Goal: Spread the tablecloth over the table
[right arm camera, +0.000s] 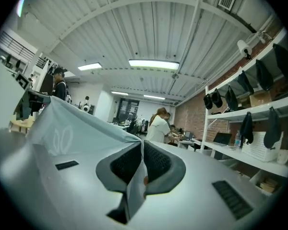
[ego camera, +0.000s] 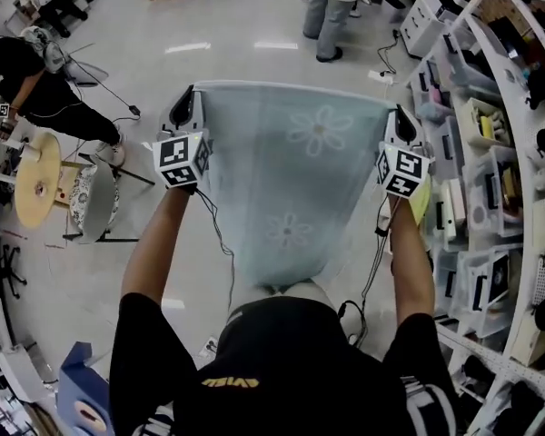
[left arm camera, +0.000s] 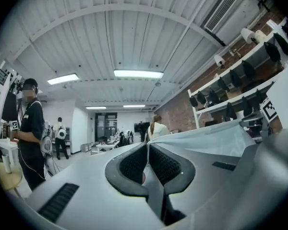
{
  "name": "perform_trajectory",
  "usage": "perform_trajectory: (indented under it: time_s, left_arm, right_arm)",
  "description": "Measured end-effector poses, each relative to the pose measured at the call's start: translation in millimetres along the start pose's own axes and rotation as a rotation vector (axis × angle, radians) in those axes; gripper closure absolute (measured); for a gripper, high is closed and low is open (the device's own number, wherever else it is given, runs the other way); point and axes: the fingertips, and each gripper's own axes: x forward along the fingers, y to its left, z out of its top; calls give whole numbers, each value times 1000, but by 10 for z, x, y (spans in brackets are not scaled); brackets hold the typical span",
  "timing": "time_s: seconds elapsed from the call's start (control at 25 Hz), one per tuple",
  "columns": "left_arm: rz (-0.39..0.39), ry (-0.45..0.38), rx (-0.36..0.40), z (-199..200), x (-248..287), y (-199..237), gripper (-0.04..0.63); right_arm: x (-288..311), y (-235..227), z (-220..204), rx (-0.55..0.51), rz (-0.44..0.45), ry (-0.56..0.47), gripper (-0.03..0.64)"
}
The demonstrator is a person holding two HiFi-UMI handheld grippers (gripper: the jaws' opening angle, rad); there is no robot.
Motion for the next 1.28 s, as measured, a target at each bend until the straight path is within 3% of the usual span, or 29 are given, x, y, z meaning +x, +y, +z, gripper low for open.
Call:
perform_trajectory:
  time_s: [0.36, 0.56, 0.72, 0.76, 0.8, 0.84, 0.88, 0.92, 0.96, 1.12, 1.28]
  left_arm:
    - [4, 89, 82, -338, 1236, 150, 571]
    - [-18, 155, 83, -911, 1711, 228, 571]
    - [-8, 197, 56, -1354, 1870, 187, 566]
    - [8, 201, 51, -1446, 1889, 183, 535]
    - [23, 204, 49, -1536, 1897, 193, 453]
    - [29, 211, 51, -1625, 1893, 208, 366]
    - [24, 226, 61, -1720, 1879, 218, 307]
    - [9, 252, 79, -1825, 1851, 224, 284]
    - [-9, 286, 102, -1943, 1811, 228, 277]
    - [-48, 465, 192, -2507, 1567, 227, 253]
    - [-14, 622, 342, -2937, 1359, 310, 275]
  right_arm:
    - [1321, -80, -356, -35, 50, 75, 601]
    - [1812, 41, -746, -81, 42, 144, 604]
    - [2004, 100, -1175, -57, 29, 220, 603]
    - [2025, 113, -1271, -39, 28, 241, 603]
    - [2040, 149, -1364, -13, 34, 266, 598]
    - [2049, 212, -1450, 21, 52, 295, 569]
    - [2050, 299, -1527, 54, 77, 329, 486]
    - [2037, 406, -1597, 70, 104, 365, 376]
    - [2012, 521, -1661, 60, 128, 401, 331]
    - [1827, 840, -1957, -66, 172, 525, 313]
    - [1628, 980, -2315, -153, 188, 695, 295]
